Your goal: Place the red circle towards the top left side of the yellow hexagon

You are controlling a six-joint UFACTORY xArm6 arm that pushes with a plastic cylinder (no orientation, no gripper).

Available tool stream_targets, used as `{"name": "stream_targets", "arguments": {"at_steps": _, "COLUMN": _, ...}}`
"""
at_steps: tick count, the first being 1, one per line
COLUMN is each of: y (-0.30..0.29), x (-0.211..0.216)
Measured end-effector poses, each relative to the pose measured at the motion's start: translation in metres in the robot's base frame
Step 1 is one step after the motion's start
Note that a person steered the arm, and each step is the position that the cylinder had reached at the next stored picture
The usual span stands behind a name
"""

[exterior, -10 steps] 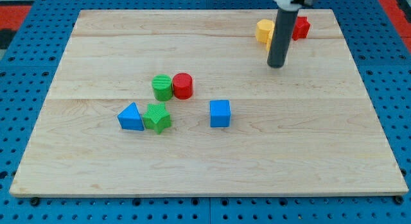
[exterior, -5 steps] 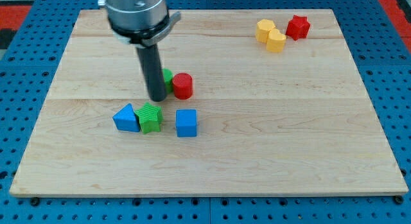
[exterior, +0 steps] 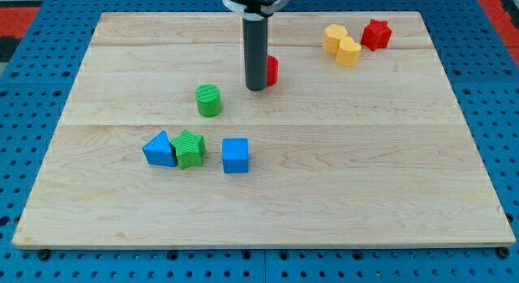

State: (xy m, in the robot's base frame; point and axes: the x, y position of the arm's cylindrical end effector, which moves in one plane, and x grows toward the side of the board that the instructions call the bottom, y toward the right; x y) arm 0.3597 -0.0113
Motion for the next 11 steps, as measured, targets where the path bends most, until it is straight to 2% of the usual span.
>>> {"name": "stream_targets", "arguments": {"at_steps": 1, "y": 0.002, "x": -0.03}}
{"name": "stream_targets", "arguments": {"at_steps": 3, "y": 0.058, "x": -0.07}}
{"name": "stream_targets", "arguments": {"at_steps": 5, "y": 0.047, "x": -0.093}}
{"name": "stream_targets", "arguments": {"at_steps": 9, "y": 0.062, "x": -0.096}}
{"name": "stream_targets", "arguments": {"at_steps": 10, "y": 0.063, "x": -0.09}}
{"name": "stream_targets", "arguments": {"at_steps": 11, "y": 0.064, "x": -0.062}}
